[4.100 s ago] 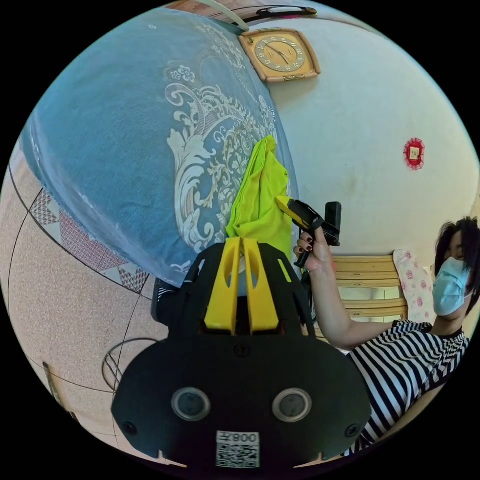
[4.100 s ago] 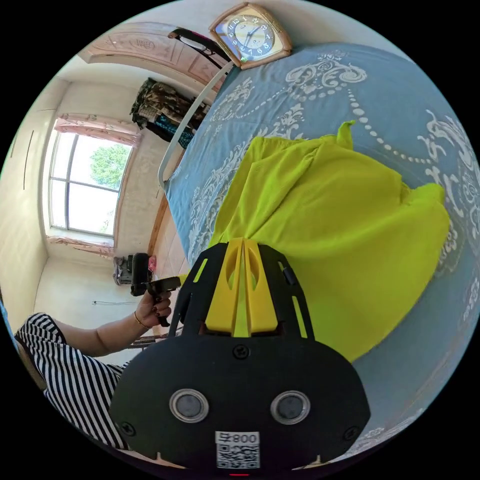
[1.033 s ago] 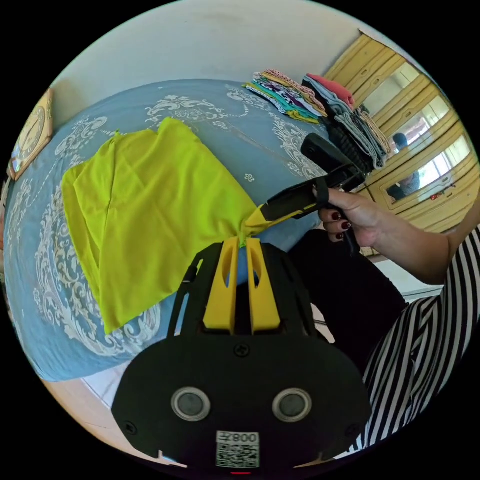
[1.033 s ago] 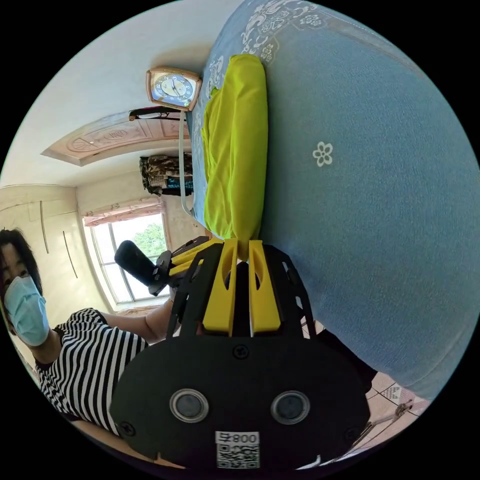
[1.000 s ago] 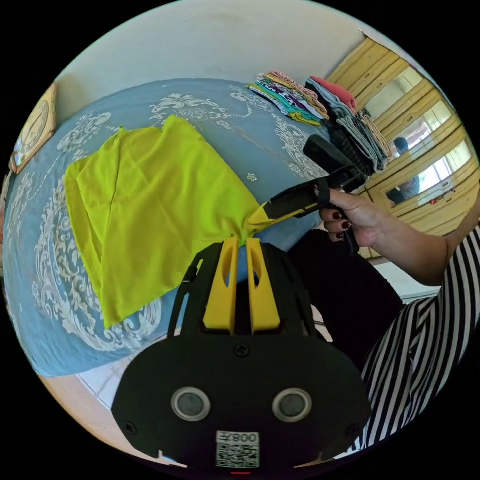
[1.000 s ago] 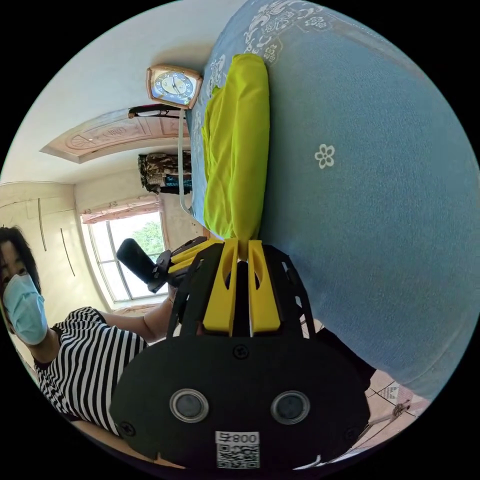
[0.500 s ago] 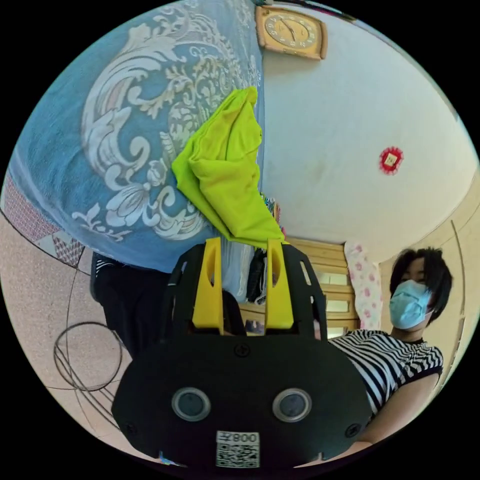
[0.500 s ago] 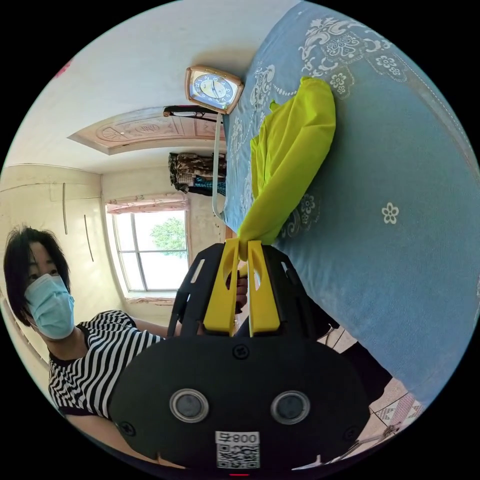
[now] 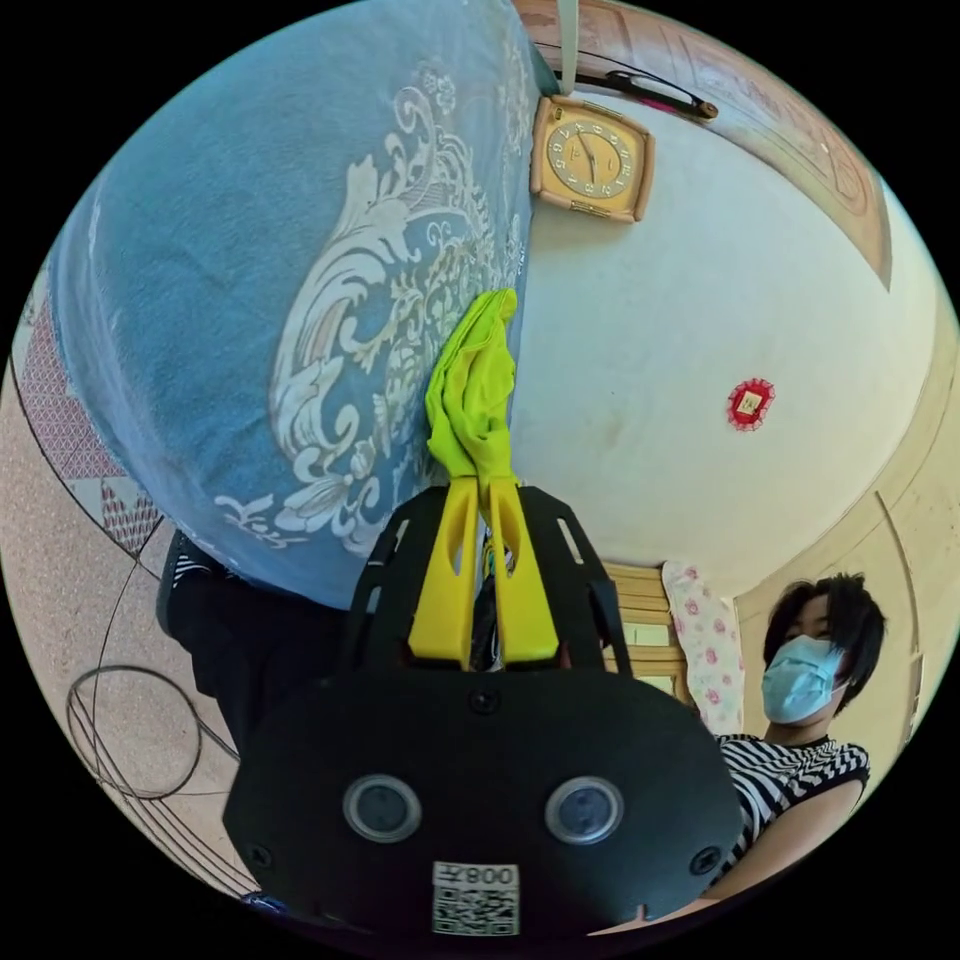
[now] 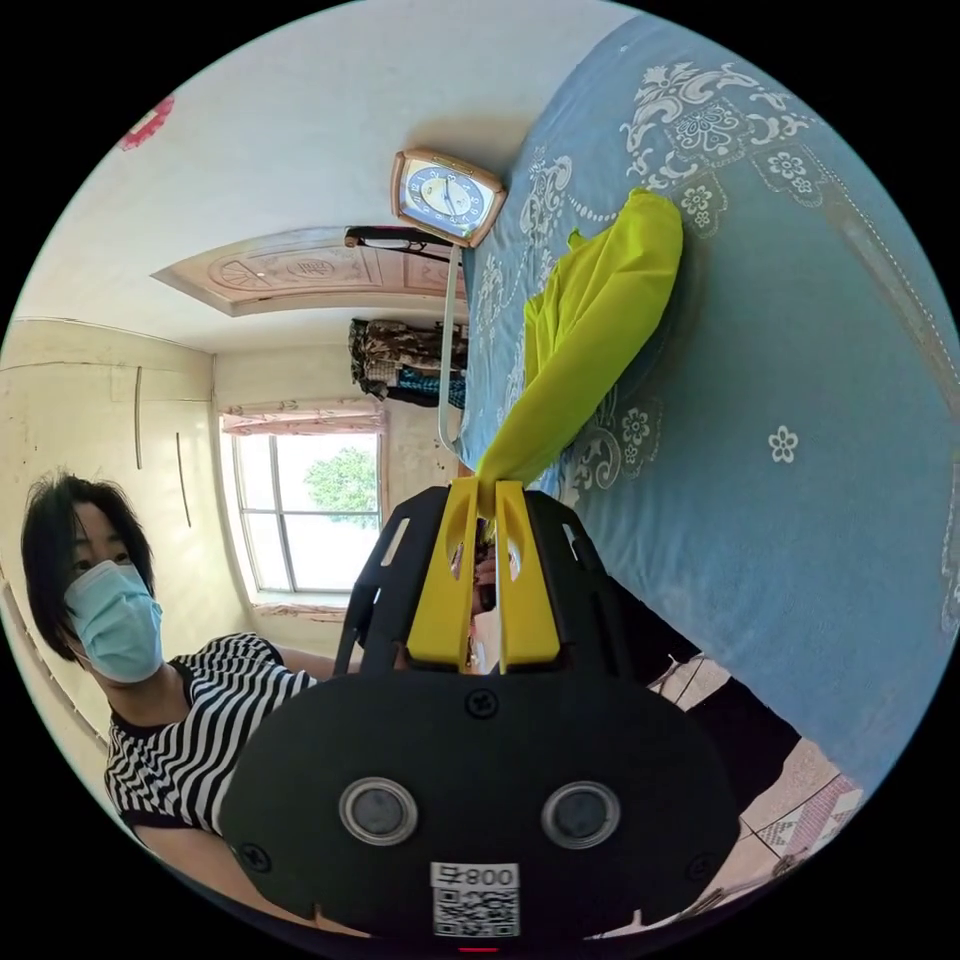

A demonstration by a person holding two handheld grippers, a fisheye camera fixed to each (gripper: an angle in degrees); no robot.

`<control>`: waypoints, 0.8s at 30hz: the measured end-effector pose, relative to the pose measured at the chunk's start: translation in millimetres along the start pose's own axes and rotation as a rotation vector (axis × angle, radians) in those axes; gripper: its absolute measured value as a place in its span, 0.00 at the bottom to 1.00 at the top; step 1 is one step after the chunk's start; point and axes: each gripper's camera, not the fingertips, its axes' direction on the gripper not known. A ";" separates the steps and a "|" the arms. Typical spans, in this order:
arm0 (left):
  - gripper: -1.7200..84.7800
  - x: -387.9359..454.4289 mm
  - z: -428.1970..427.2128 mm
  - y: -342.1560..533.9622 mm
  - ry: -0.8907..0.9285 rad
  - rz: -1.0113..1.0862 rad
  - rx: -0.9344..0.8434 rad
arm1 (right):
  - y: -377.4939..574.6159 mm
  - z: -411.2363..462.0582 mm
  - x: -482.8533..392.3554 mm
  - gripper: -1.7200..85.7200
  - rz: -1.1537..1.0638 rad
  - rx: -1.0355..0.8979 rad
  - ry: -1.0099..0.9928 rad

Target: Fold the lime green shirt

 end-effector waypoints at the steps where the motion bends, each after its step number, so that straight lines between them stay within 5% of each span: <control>1: 0.05 2.5 -1.3 2.8 0.000 0.012 -0.001 | 9.8 1.1 -6.9 0.05 0.001 0.006 -0.002; 24: 0.04 66.5 24.4 127.8 0.176 0.450 -0.262 | 317.9 -31.8 -213.7 0.04 -0.192 0.244 -0.113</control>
